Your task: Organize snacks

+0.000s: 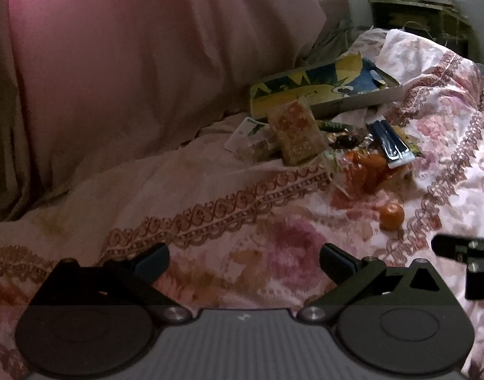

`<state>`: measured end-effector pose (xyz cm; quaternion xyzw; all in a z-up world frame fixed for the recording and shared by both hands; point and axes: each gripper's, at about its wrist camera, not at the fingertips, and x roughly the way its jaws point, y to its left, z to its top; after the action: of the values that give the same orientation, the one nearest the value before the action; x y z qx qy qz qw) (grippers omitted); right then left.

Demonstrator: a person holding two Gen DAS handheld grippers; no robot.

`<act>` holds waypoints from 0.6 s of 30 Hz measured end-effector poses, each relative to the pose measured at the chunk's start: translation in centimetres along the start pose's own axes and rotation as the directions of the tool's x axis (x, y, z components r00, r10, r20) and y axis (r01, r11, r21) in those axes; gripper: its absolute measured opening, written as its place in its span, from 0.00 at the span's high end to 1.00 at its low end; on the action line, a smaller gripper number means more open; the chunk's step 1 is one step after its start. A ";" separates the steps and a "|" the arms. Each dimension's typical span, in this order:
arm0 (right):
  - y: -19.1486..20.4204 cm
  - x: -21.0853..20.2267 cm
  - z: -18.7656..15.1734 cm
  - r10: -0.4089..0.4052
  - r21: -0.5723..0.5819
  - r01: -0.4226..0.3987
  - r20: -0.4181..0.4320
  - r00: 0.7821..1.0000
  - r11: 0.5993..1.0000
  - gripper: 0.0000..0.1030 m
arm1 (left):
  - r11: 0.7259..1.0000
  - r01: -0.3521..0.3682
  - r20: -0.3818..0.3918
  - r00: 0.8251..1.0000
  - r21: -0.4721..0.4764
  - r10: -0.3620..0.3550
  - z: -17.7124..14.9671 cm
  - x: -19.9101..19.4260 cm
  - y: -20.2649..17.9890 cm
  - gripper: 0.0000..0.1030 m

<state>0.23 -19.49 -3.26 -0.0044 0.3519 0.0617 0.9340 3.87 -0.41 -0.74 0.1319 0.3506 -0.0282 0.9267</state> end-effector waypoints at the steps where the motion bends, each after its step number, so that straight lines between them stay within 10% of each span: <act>1: -0.2 0.4 0.2 0.015 -0.003 -0.015 -0.008 1.000 1.000 0.00 | 1.000 0.003 0.004 1.000 0.002 -0.003 0.3 0.3 0.0 0.00; 18: -2.9 5.2 4.3 0.096 -0.075 -0.094 0.023 0.995 0.993 0.00 | 0.991 0.126 0.033 0.991 0.051 -0.128 5.1 7.6 -2.3 0.00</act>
<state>7.32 -21.55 -3.57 -0.0213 0.3368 0.1189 0.9338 12.55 -3.62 -2.61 0.1315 0.3407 -0.0983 0.9257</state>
